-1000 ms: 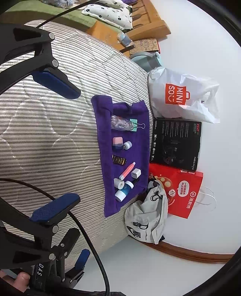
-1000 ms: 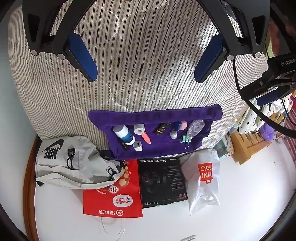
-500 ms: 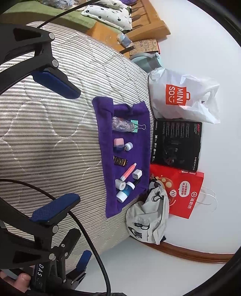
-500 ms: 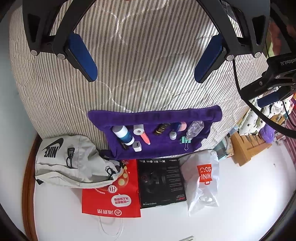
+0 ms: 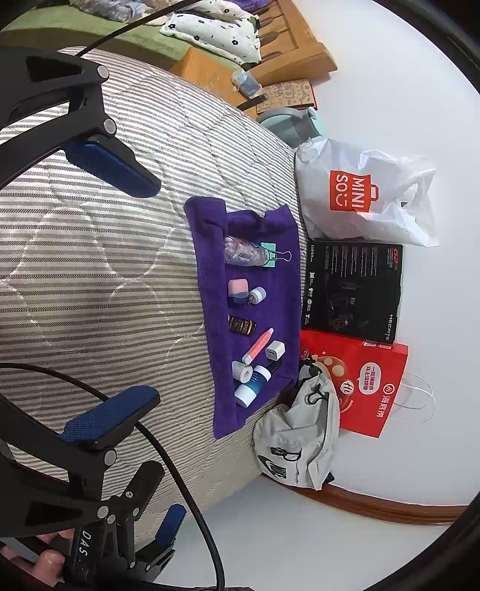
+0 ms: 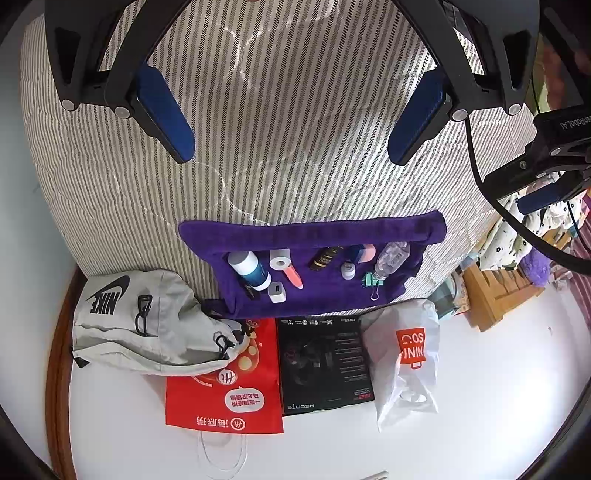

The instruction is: Organize rigid objects

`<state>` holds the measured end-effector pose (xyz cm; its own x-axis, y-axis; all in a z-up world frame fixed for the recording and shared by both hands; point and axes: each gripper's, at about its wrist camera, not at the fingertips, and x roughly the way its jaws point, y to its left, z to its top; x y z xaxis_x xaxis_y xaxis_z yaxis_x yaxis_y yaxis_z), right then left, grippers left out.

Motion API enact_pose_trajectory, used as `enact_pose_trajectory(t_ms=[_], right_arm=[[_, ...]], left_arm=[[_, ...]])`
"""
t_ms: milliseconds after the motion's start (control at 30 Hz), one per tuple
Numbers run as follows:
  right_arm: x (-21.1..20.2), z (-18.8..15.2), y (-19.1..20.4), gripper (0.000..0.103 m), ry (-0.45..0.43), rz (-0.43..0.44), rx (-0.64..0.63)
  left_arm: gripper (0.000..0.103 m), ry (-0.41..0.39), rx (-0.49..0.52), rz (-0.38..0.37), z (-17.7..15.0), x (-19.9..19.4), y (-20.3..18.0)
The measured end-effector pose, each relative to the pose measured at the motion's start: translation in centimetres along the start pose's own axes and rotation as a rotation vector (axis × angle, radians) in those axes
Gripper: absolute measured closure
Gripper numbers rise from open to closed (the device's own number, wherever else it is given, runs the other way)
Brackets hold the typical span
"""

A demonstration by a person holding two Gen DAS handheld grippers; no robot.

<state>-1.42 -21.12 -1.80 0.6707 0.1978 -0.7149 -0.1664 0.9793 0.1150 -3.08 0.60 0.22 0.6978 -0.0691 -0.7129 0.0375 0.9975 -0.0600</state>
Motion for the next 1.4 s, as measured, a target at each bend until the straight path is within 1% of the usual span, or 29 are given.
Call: enact_pose_trajectory(t_ms=[1400], right_arm=[[0.21, -0.08, 0.07, 0.000, 0.009, 0.002, -0.016]], left_arm=[[0.000, 0.006, 0.015, 0.014, -0.05, -0.03, 0.61]])
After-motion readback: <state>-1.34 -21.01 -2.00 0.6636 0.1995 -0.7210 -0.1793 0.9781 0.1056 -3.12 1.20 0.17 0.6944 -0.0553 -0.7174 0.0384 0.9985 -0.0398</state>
